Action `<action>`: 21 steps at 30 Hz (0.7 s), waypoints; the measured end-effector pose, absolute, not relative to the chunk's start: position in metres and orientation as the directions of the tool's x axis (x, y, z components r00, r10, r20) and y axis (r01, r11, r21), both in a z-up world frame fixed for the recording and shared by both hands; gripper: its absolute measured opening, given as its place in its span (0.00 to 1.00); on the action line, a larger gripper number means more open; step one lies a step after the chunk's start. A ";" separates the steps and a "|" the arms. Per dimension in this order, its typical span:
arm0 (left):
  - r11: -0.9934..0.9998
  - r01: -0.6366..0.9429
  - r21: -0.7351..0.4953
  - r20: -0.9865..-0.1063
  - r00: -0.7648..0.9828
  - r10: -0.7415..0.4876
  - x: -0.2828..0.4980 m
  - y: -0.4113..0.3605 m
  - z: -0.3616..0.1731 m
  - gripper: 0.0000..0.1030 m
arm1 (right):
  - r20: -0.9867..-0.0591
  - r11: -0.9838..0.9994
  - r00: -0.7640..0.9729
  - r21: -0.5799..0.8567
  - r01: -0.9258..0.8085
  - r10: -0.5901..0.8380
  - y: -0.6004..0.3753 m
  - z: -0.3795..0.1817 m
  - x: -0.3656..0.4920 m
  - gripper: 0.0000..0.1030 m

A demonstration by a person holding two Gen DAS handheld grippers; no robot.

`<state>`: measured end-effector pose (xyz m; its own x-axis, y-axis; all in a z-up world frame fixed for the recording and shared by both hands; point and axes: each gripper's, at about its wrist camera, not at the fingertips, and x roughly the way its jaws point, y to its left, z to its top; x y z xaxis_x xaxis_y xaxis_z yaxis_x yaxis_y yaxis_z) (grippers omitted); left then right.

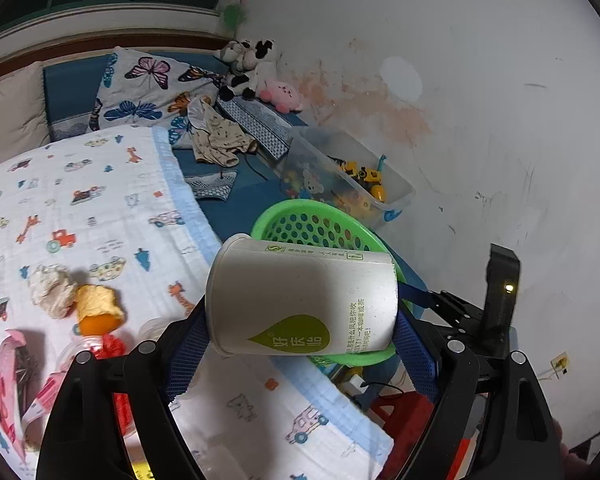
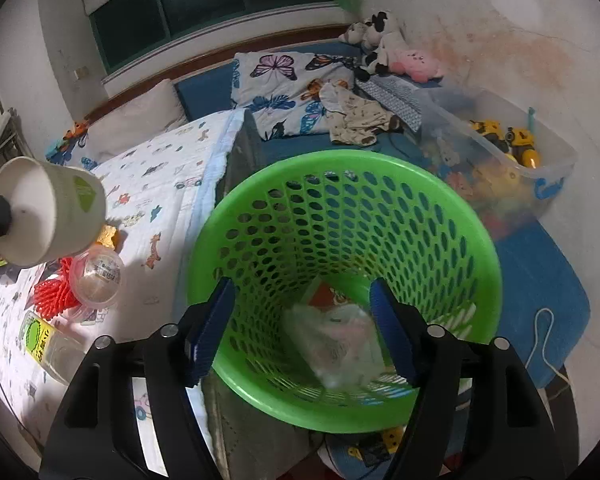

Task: Collect trash
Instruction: 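Lower the plastic bag into the green basket and open the right tool, then carry the white paper cup over the basket and open the left tool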

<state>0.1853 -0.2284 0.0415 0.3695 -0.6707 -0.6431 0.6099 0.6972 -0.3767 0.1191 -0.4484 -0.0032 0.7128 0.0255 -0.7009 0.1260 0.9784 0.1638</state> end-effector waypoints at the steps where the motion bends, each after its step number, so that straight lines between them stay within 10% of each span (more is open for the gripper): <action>1: 0.695 0.614 -0.374 -0.647 0.364 -0.670 0.186 -0.233 0.040 0.79 | -0.698 0.978 0.716 0.166 0.129 0.024 -0.450 -0.002 0.116 0.70; 21: 0.695 0.655 -0.295 -0.741 0.302 -0.600 0.189 -0.310 0.003 0.79 | -0.650 0.959 0.760 0.217 0.179 0.005 -0.469 0.009 0.062 0.75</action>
